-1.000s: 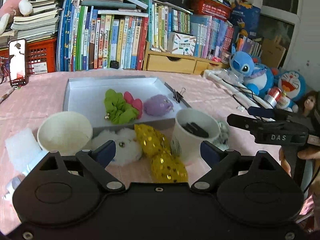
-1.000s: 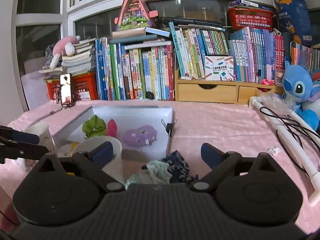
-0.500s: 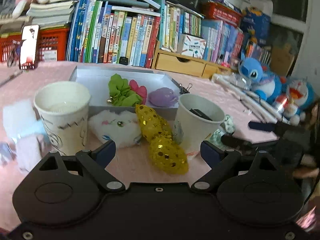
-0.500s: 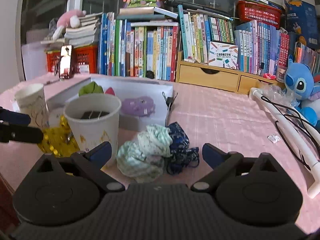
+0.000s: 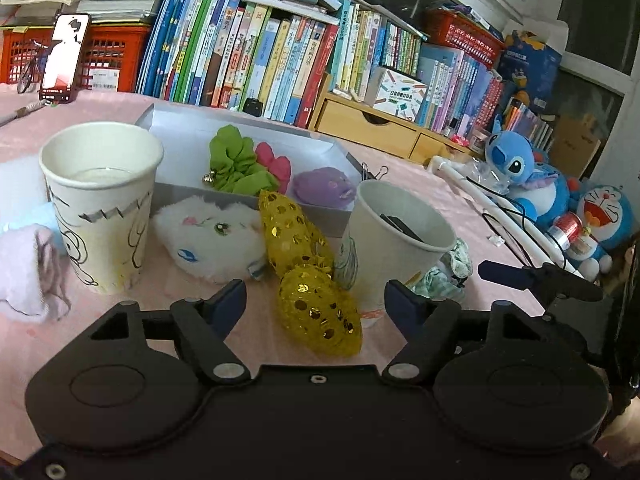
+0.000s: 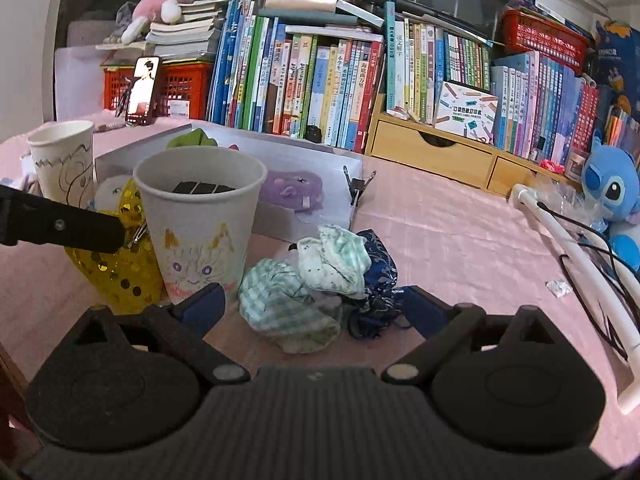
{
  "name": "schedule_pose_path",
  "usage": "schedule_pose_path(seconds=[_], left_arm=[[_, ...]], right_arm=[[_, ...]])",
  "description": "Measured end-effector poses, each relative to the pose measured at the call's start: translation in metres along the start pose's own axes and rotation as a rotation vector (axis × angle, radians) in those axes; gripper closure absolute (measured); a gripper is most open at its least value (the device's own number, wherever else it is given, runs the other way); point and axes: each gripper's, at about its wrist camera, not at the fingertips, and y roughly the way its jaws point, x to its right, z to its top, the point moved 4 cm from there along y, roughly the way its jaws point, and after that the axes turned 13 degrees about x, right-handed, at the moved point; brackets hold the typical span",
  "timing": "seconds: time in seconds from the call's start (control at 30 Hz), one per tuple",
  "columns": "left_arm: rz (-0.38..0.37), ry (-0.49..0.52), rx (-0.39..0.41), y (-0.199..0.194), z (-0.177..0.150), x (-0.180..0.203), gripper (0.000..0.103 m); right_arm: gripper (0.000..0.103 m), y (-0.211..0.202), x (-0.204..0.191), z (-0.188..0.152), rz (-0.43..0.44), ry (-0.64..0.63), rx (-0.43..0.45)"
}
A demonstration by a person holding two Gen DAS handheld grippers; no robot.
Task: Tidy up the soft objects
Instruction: 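Move the right gripper to the mint striped cloth while the left approaches the yellow sequin bow, then grasp the mint striped cloth with the right gripper while the left grasps the yellow sequin bow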
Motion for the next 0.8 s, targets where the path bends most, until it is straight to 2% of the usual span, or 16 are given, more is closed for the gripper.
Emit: schedule_pose_path(seconds=[0.13,0.27,0.53,0.8], left_arm=[[0.006,-0.004,-0.008,0.006,-0.003,0.001,0.034],[0.000,-0.013,-0.019,0.011,-0.005,0.000,0.044],[0.007,-0.043,-0.026,0.018,-0.005,-0.005,0.047],[-0.008,-0.061,-0.063,0.024,-0.009,-0.007,0.068]], right_arm=[[0.006,0.003,-0.004,0.001,0.012,-0.026,-0.002],[0.008,0.006,-0.008,0.000,0.018,-0.048,-0.009],[0.010,0.010,-0.009,-0.001,0.022,-0.063,-0.028],[0.021,0.014,-0.011,-0.001,0.019,-0.079,-0.054]])
